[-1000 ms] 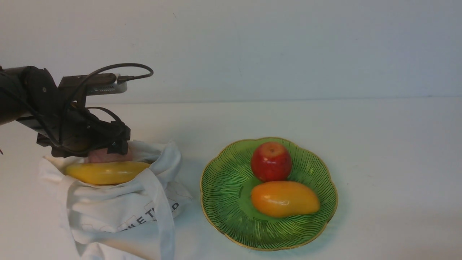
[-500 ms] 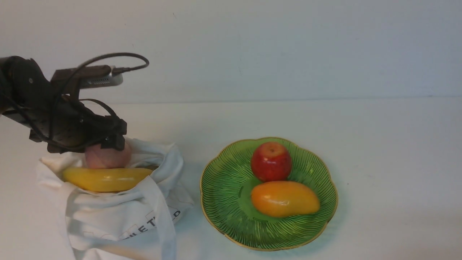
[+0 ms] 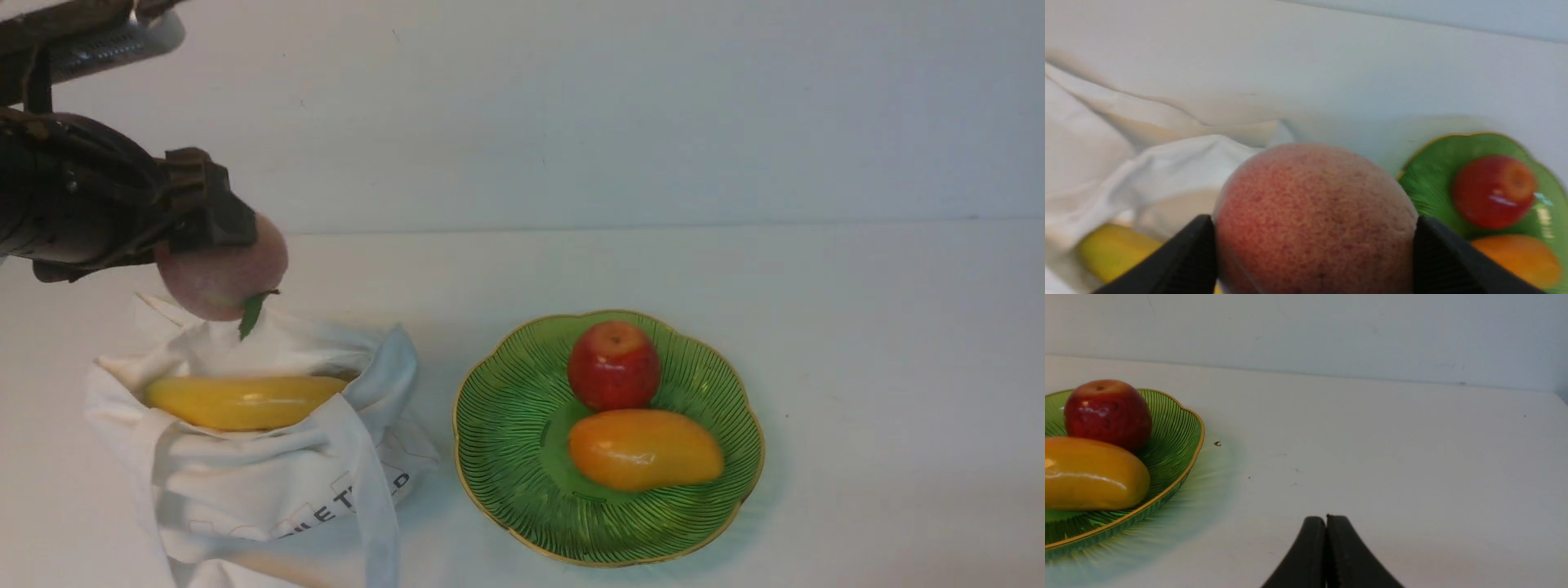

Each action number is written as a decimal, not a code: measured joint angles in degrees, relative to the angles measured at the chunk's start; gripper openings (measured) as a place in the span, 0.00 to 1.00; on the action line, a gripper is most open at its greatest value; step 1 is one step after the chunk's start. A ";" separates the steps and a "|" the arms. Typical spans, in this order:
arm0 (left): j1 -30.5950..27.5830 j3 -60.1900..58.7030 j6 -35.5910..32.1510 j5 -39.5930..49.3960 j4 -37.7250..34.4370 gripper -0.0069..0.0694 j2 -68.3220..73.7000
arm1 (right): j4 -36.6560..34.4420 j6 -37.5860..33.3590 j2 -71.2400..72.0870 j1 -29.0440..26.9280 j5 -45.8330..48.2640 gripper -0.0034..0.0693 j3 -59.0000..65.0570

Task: Take the fruit out of the cloth bag on the white table and place them on a plate.
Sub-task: 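Move the peach from the bag and place it on the plate with the left gripper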

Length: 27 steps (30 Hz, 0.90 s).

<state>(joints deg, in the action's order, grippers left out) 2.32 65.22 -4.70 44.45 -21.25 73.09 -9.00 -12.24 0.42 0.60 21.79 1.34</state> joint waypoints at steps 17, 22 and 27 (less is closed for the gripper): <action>21.15 -0.04 -19.97 -3.79 -19.52 0.80 15.52 | 0.00 0.00 0.00 0.00 0.00 0.03 0.00; 22.15 -0.06 -19.97 -8.28 -19.86 0.80 21.77 | 0.00 0.00 0.00 0.00 0.00 0.03 0.00; 22.15 -0.11 -19.97 -10.35 -19.92 0.80 27.17 | 0.00 0.00 0.00 0.00 0.00 0.03 0.00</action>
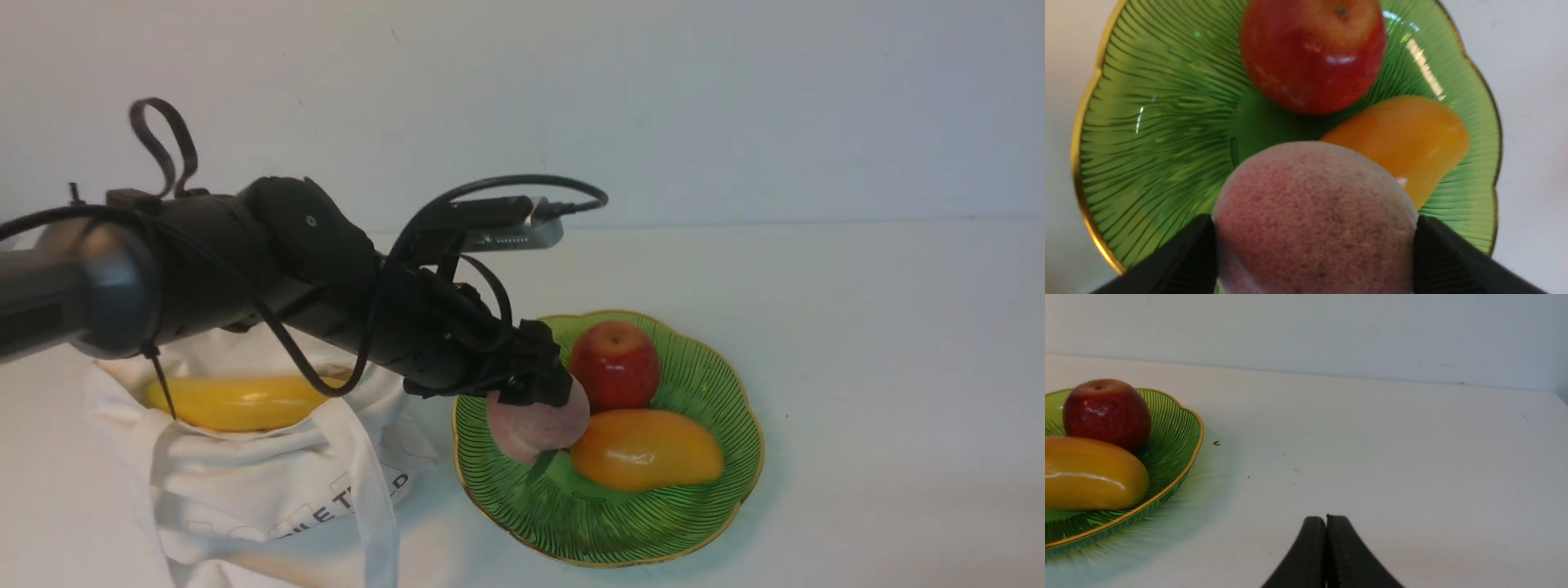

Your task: Take the fruit out of the cloth bag on the white table and place them on a plate.

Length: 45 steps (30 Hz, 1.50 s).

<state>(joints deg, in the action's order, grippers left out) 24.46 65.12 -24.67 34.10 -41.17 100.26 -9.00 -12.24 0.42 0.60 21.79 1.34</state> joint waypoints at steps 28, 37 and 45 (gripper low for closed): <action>-0.21 16.80 13.80 19.69 24.68 0.11 -17.71 | -0.40 0.47 0.00 0.00 -0.07 0.03 0.00; -0.21 15.30 27.11 20.89 37.99 0.08 -42.83 | -1.91 1.43 0.00 0.00 -0.62 0.03 0.06; -0.21 -0.49 36.48 14.23 45.33 0.08 -64.39 | -1.98 1.54 0.00 0.00 -0.09 0.03 0.01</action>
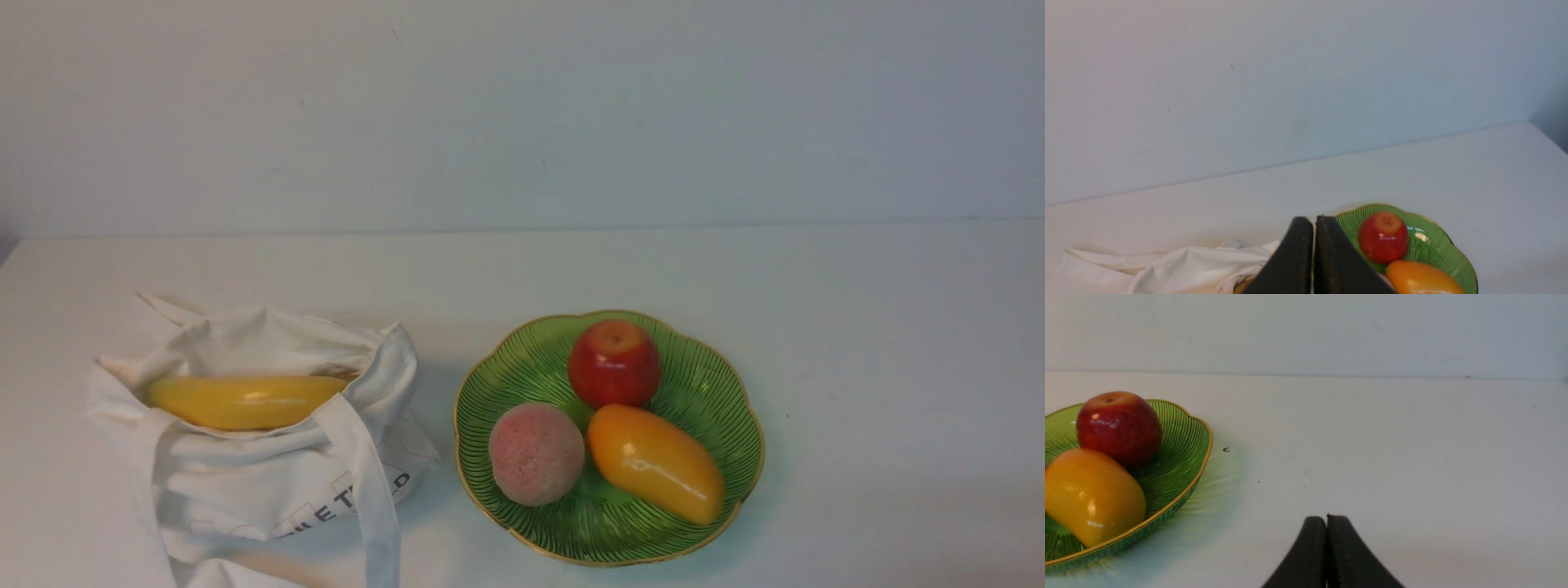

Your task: Take the fruit out of the cloth bag on the white table and place them on a plate.

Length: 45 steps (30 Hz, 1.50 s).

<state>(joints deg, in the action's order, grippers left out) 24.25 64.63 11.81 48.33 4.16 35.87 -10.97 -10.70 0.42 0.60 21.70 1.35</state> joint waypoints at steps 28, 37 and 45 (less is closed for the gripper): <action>-6.23 -37.02 -6.31 -16.57 2.33 0.08 -28.53 | -0.05 0.06 0.00 0.00 0.11 0.03 0.00; -24.11 -60.78 -13.56 -31.09 -5.94 0.08 -36.49 | -0.11 0.06 0.00 0.00 0.17 0.03 0.00; -22.78 -66.21 -13.62 -32.51 -6.40 0.08 -36.49 | -0.10 0.06 0.00 0.00 0.17 0.03 0.00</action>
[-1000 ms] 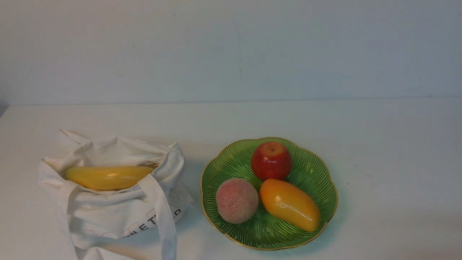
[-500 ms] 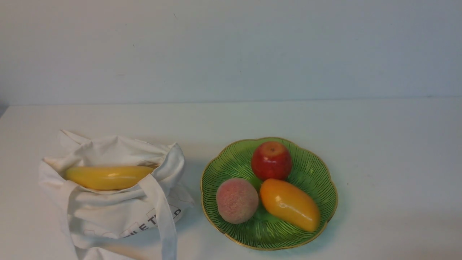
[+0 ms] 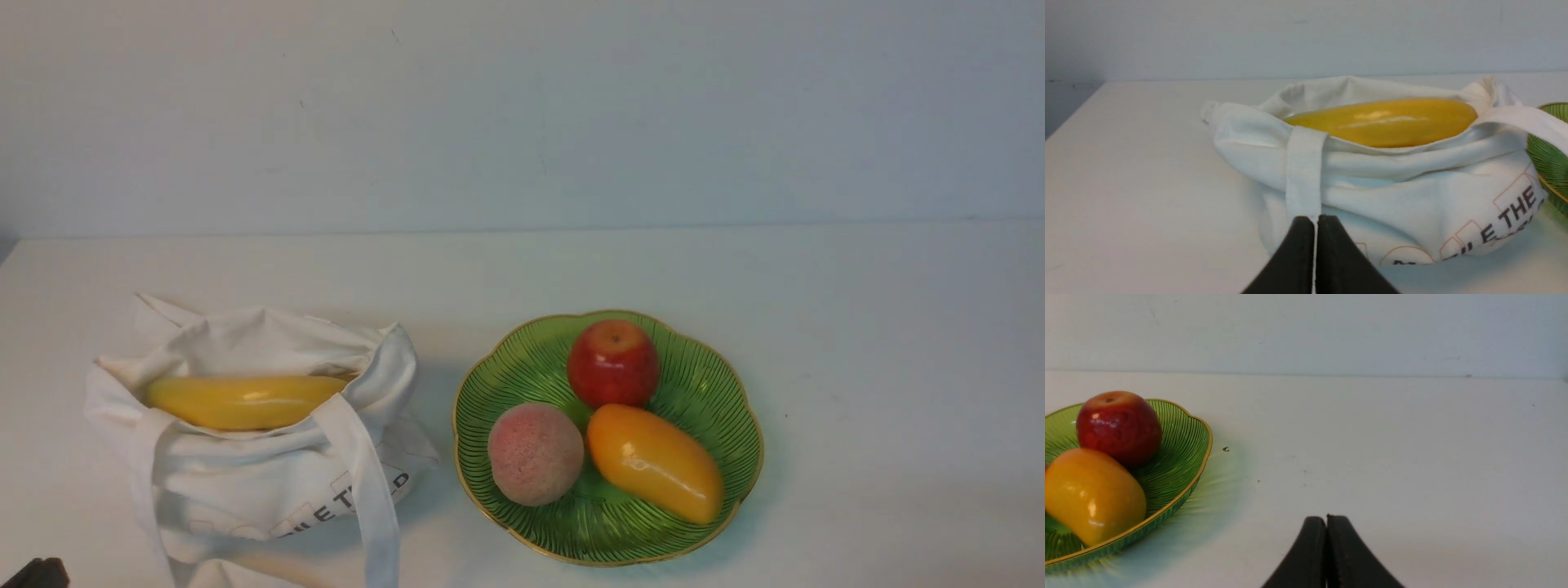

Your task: Take the fruit out of the cloth bag on the white table and place them on a plate.

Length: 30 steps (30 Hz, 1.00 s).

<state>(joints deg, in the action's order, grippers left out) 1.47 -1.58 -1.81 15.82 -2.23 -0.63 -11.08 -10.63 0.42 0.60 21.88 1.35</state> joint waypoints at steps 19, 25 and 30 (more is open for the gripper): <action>1.06 -0.04 -0.80 5.54 0.60 0.08 0.00 | 0.00 0.00 0.00 0.00 0.00 0.03 0.00; 1.06 -0.04 -0.80 5.58 0.66 0.08 0.00 | 0.00 0.00 0.00 0.00 0.00 0.03 0.00; 1.06 -0.04 -0.80 5.58 0.66 0.08 0.00 | 0.00 0.00 0.00 0.00 0.00 0.03 0.00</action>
<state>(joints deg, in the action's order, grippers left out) 2.53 -1.62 -2.61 21.40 -1.57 -0.63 -11.08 -10.63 0.42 0.60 21.88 1.35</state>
